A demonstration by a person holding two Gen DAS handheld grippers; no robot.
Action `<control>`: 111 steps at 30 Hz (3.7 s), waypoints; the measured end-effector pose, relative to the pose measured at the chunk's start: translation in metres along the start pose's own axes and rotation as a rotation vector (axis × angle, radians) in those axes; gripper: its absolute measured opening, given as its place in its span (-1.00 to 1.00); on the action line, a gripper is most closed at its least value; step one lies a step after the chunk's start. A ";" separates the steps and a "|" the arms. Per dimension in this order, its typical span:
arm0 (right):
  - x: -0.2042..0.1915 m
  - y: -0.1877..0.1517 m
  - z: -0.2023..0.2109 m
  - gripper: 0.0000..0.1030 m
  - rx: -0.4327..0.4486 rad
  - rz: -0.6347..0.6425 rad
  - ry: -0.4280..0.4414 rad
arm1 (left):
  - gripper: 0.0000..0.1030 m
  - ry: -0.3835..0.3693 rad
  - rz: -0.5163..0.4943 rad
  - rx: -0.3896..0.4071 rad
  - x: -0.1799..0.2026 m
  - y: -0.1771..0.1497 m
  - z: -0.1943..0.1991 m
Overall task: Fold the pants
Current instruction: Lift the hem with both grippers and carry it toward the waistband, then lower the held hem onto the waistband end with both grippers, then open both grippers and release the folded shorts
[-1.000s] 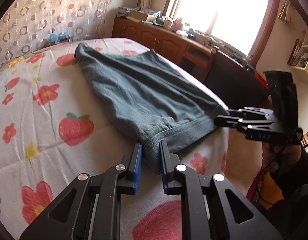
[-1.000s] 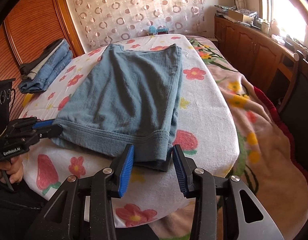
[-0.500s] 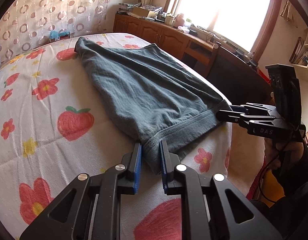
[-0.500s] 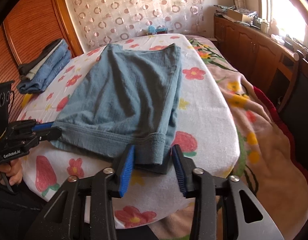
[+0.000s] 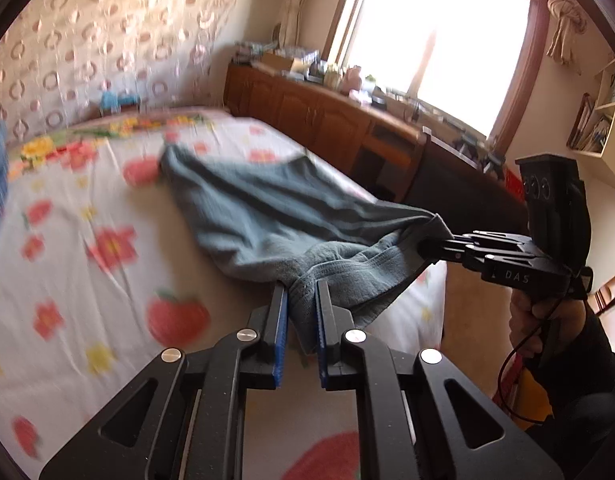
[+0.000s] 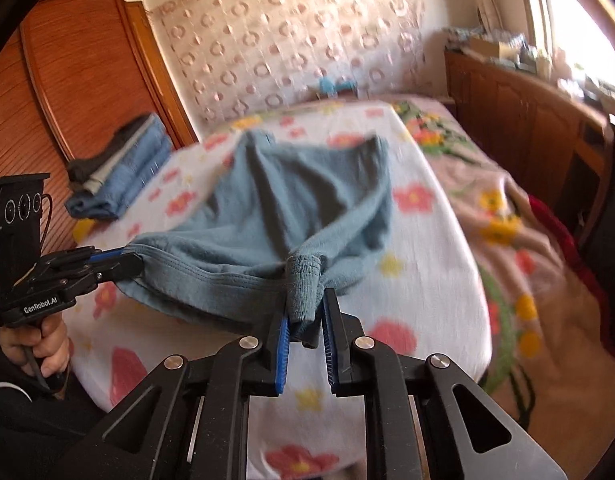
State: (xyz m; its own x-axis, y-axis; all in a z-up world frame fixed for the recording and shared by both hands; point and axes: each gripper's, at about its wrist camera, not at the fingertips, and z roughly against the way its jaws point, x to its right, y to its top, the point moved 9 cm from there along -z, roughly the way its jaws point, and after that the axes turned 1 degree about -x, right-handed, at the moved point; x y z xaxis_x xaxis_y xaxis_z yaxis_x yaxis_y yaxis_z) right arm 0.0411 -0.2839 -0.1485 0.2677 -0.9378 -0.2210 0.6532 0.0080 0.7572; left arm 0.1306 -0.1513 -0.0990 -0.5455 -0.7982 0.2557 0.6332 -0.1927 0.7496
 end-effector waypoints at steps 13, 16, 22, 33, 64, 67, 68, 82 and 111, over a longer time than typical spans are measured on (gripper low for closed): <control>-0.069 0.119 0.047 -0.71 0.244 0.179 0.074 | -0.75 0.111 -0.041 0.242 -0.032 0.103 0.096; -0.084 0.139 0.054 -0.71 0.267 0.195 0.102 | -0.75 0.127 -0.040 0.284 -0.039 0.121 0.119; -0.102 0.154 0.079 -0.71 0.312 0.233 0.146 | -0.75 0.166 -0.048 0.369 -0.042 0.136 0.158; -0.097 0.193 0.000 -0.71 0.221 0.268 0.110 | -0.75 0.310 0.009 0.338 -0.131 0.162 0.103; -0.102 0.125 -0.052 -0.71 -0.033 0.319 0.092 | -0.75 0.297 0.052 0.065 -0.119 0.000 0.053; -0.100 0.124 -0.048 -0.71 -0.047 0.300 0.114 | -0.75 0.293 0.078 0.057 -0.120 -0.013 0.055; -0.102 0.122 -0.052 -0.71 -0.052 0.297 0.118 | -0.75 0.283 0.093 0.054 -0.119 -0.018 0.056; -0.088 0.093 -0.029 -0.71 -0.054 0.260 0.153 | -0.75 0.261 0.112 -0.005 -0.089 -0.057 0.067; -0.068 0.065 -0.057 -0.43 -0.139 0.211 0.110 | -0.11 0.294 0.148 -0.084 -0.101 -0.084 0.053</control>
State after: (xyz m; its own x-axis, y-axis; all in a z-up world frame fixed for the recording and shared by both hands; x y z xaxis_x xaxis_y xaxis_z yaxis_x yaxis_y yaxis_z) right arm 0.1059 -0.1995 -0.1191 0.4790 -0.8668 -0.1384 0.6637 0.2544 0.7034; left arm 0.1036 -0.0248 -0.1554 -0.2702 -0.9491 0.1621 0.7436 -0.0987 0.6613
